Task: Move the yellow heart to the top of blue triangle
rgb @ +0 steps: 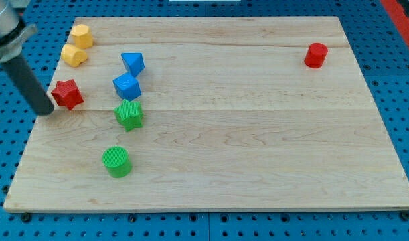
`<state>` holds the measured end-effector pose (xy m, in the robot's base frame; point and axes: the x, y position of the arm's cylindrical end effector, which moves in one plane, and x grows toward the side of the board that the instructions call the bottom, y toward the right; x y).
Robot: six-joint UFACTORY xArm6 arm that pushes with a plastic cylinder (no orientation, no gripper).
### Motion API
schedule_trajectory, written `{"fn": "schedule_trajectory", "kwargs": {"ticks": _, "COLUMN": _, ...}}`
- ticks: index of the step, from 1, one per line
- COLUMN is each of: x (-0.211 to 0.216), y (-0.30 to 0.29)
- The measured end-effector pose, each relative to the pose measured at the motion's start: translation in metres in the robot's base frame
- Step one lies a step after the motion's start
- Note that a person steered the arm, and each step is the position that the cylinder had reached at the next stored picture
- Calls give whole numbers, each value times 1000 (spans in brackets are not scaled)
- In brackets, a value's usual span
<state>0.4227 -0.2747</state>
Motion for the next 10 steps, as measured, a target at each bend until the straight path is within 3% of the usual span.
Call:
{"fn": "schedule_trajectory", "kwargs": {"ticks": 1, "x": -77, "y": 3}}
{"fn": "schedule_trajectory", "kwargs": {"ticks": 2, "x": -48, "y": -20}}
{"fn": "schedule_trajectory", "kwargs": {"ticks": 3, "x": -3, "y": -1}}
{"fn": "schedule_trajectory", "kwargs": {"ticks": 4, "x": -50, "y": -30}}
{"fn": "schedule_trajectory", "kwargs": {"ticks": 6, "x": -155, "y": -23}}
{"fn": "schedule_trajectory", "kwargs": {"ticks": 8, "x": -94, "y": -12}}
{"fn": "schedule_trajectory", "kwargs": {"ticks": 10, "x": -88, "y": 15}}
